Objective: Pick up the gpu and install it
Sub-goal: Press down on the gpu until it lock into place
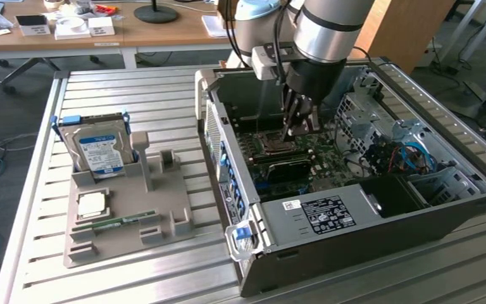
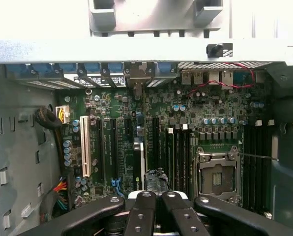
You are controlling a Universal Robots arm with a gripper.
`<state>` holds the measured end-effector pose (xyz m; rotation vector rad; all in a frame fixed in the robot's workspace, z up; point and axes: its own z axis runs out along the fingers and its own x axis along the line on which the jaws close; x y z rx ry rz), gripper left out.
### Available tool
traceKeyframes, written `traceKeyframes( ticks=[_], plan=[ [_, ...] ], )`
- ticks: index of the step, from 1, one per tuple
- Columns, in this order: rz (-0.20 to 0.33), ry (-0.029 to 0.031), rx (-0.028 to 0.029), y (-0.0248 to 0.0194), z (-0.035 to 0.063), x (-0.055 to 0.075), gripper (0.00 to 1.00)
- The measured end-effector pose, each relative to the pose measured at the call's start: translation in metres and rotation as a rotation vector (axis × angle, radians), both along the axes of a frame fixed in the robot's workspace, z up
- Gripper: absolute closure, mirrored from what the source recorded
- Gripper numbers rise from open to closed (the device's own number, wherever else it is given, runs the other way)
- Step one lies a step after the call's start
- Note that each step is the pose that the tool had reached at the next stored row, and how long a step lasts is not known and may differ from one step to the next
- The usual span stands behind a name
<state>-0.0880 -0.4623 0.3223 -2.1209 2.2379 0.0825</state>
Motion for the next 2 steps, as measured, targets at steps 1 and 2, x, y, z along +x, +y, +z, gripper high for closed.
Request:
traceKeyframes(
  ticks=[1, 2],
  plan=[
    [0.000, 0.0000, 0.0000, 0.0000, 0.0000, 0.0000, 0.89],
    [0.000, 0.0000, 0.0000, 0.0000, 0.0000, 0.0000, 0.89]
  ],
)
